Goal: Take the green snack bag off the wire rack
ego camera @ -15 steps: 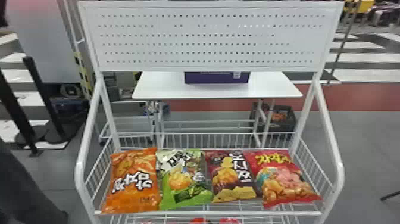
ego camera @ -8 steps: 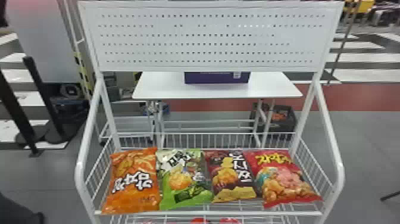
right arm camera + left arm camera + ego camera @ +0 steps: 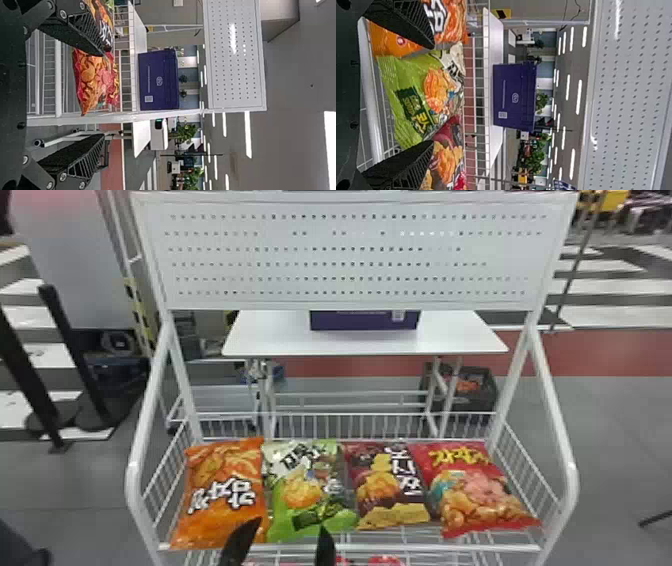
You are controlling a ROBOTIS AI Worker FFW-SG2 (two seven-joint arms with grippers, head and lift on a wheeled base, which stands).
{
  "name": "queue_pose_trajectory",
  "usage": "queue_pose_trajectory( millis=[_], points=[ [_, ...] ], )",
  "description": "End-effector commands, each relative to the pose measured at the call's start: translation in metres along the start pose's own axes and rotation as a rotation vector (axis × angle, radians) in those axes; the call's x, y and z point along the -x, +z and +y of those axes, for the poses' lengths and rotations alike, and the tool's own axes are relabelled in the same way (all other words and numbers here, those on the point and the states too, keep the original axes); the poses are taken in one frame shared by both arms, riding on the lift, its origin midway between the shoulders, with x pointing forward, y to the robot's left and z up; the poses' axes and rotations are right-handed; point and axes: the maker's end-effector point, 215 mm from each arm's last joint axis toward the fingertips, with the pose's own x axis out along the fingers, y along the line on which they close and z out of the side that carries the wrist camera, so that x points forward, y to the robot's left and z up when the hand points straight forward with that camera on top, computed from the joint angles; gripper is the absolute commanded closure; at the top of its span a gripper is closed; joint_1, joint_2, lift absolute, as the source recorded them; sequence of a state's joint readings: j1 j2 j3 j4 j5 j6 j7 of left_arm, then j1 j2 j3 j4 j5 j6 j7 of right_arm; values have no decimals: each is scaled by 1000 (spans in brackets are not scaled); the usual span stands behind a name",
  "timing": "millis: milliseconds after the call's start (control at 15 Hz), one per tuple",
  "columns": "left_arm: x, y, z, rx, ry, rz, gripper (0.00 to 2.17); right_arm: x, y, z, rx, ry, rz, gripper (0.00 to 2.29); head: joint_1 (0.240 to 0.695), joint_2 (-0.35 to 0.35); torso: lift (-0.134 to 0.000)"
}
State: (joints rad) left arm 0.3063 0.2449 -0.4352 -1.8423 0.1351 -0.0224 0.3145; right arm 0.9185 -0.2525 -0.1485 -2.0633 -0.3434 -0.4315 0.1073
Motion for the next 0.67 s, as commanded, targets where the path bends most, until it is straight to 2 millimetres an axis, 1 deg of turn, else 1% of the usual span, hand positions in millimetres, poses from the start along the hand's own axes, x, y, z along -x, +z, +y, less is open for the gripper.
queue_pose_trajectory(
  millis=[0, 200, 333, 467, 600],
  points=[
    [-34, -4, -19, -19, -17, 23, 33, 0, -2, -1, 1, -2, 2, 174, 499, 0, 0],
    [-70, -12, -40, -52, -37, 60, 39, -2, -7, 4, -2, 4, 8, 174, 499, 0, 0],
    [-91, -27, -40, -78, -29, 103, 39, -2, -6, 6, -2, 8, 4, 174, 499, 0, 0],
    [-105, -35, -31, -96, -18, 124, 36, -2, -7, 5, -2, 6, 8, 174, 499, 0, 0],
    [-111, -42, -21, -103, -3, 146, 36, -2, -7, 4, -3, 5, 8, 174, 499, 0, 0]
  ],
)
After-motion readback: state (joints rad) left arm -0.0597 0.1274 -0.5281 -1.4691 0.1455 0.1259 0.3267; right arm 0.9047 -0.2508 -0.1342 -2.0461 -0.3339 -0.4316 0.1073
